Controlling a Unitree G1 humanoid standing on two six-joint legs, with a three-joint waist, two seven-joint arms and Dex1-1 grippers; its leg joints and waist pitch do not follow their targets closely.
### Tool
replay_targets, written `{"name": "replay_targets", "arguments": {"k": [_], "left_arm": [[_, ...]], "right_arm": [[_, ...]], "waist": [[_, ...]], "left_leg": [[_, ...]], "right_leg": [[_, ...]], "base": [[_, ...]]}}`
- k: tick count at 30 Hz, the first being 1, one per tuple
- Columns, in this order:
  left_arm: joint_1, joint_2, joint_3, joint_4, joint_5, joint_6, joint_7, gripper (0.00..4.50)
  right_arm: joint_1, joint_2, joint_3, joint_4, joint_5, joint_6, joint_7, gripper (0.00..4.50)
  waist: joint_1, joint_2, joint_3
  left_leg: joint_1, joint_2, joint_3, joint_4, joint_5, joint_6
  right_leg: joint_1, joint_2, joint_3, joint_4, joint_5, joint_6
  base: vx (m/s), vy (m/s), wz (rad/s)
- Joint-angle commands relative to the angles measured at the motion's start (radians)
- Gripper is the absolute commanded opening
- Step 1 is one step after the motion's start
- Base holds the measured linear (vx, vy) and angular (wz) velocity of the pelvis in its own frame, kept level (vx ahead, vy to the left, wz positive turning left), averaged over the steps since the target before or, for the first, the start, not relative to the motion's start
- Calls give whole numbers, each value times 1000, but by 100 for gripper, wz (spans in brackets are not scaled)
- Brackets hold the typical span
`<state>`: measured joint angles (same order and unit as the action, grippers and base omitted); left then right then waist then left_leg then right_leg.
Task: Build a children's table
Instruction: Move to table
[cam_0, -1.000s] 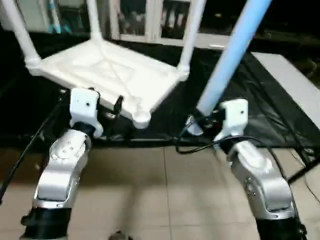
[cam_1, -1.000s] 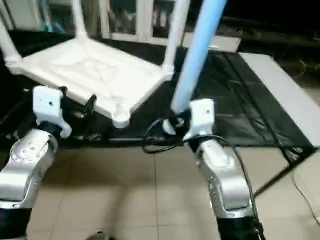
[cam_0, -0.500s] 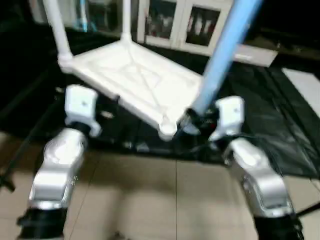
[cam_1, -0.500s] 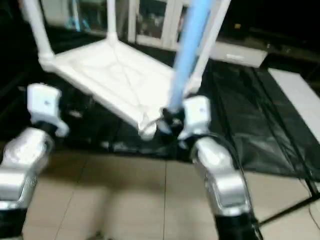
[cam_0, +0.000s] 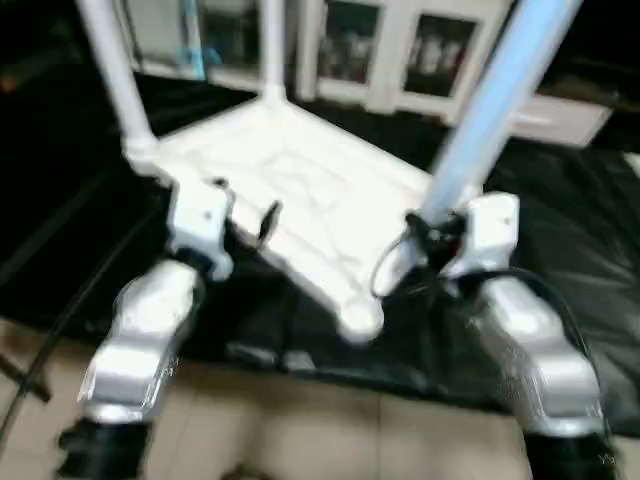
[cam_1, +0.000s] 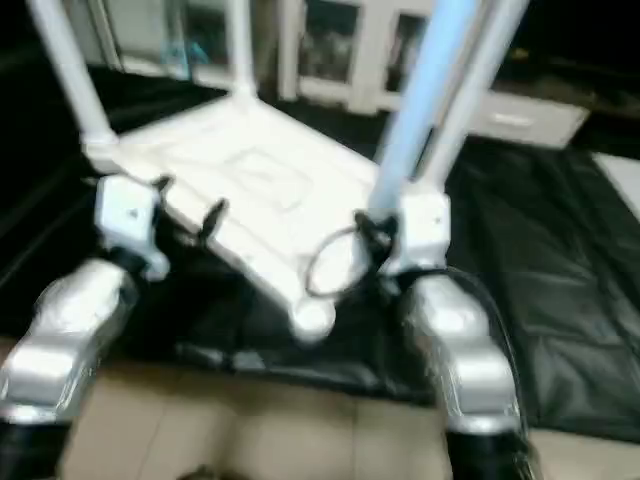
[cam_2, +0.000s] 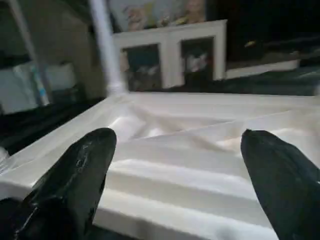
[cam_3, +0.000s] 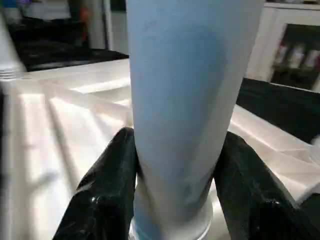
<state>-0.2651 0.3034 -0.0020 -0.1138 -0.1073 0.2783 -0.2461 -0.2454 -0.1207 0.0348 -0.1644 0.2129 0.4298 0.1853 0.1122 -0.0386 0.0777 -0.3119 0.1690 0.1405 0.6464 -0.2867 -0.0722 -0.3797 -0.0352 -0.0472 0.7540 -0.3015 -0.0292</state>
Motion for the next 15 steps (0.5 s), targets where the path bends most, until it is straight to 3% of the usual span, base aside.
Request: {"name": "replay_targets", "arguments": {"k": [1, 2, 3, 4, 5, 6, 7, 8, 9, 10, 11, 12, 13, 14, 15], "left_arm": [[-5, -21, -42, -10, 2, 1, -22, 450], [-3, -20, -43, -9, 1, -2, -26, 450], [3, -20, -46, -8, -11, -14, -46, 450], [3, -20, -46, -8, -11, -14, -46, 450], [19, -31, -34, -15, -64, -36, -89, 450], [36, -25, -25, -24, -112, -33, -141, 450], [42, -22, -23, -27, -126, -31, -157, 450], [78, 26, -21, -30, -167, -74, -268, 450], [81, 29, -21, -30, -170, -77, -275, 450], [95, 54, -18, -30, -183, -95, -323, 450], [120, 116, -13, -38, -215, -103, -433, 450], [129, 143, -8, -46, -235, -86, -478, 450], [137, 174, -3, -56, -258, -66, -530, 450], [145, 214, 3, -69, -287, -36, -596, 450], [152, 252, 0, -79, -305, -8, -646, 450]], "right_arm": [[7, -35, -62, -30, 6, 0, -11, 184], [8, -36, -64, -32, 5, -1, -10, 184], [11, -38, -63, -38, 4, 0, -2, 184], [11, -38, -63, -38, 4, 0, -2, 184], [15, -38, -62, -46, 6, 5, 1, 184], [17, -38, -60, -52, 13, 9, 10, 184], [18, -38, -60, -54, 15, 10, 13, 184], [20, -52, -48, -61, 25, 18, 44, 184], [20, -53, -47, -61, 25, 18, 47, 184], [21, -59, -46, -65, 40, 25, 64, 184], [21, -81, -46, -74, 79, 48, 114, 184], [21, -94, -48, -78, 99, 62, 139, 184], [23, -116, -47, -84, 115, 76, 174, 184], [27, -149, -43, -90, 132, 89, 224, 184], [31, -174, -46, -95, 148, 99, 263, 184]], "waist": [[-36, 40, -67], [-45, 24, -71], [-51, -1, -69], [-56, -4, -66], [-11, -75, -105], [0, -64, -107], [-9, -67, -109], [-14, -54, -108], [-17, -37, -102], [-28, -8, -98], [-56, 39, -95], [-59, 42, -94], [-57, 23, -94], [-51, 14, -88], [-40, 11, -80]], "left_leg": [[134, 167, -19, -158, -9, -100], [131, 148, -25, -157, 32, -63], [125, 85, -23, -149, 67, 38], [108, 33, 16, -132, 21, 76], [-54, -88, 36, 31, -105, 155], [-108, -34, -26, 76, 35, 119], [-140, -27, -43, 73, 115, 95], [-153, -11, -61, 21, 266, 78], [-149, -2, -65, -19, 370, 82], [-127, -2, -58, -74, 526, 82], [-59, 48, -95, -49, 809, 138], [-46, 81, -112, -57, 803, 163], [-21, 98, -107, -57, 689, 175], [-47, 59, -76, -62, 569, 154], [-59, 45, -58, -70, 481, 122]], "right_leg": [[-99, -49, -40, -8, 46, 1], [-90, -55, -46, -21, 105, -6], [-82, -76, -37, -85, 221, -34], [-55, -89, -26, -136, 255, -62], [174, -214, 160, -194, 266, -260], [190, -255, 173, -172, 575, -383], [197, -236, 159, -126, 841, -401], [181, -198, 112, -72, 1318, -375], [153, -167, 77, -57, 1411, -328], [115, -102, 25, -47, 1358, -250], [32, -21, -26, -52, 739, -79], [23, -43, -9, -73, 512, -49], [4, -76, 24, -114, 319, -43], [35, -86, 32, -132, 333, -88], [40, -87, 34, -142, 331, -104]], "base": [[204, 60, -48], [191, 26, -41], [191, 26, -41], [225, -24, -11], [248, -3, 7], [248, -3, 7], [172, 19, -4], [0, 0, 0], [0, 0, 0], [-186, -31, -21], [-95, -7, -24], [-95, -7, -24], [0, 0, 0], [0, 0, 0], [0, 0, 0]]}}
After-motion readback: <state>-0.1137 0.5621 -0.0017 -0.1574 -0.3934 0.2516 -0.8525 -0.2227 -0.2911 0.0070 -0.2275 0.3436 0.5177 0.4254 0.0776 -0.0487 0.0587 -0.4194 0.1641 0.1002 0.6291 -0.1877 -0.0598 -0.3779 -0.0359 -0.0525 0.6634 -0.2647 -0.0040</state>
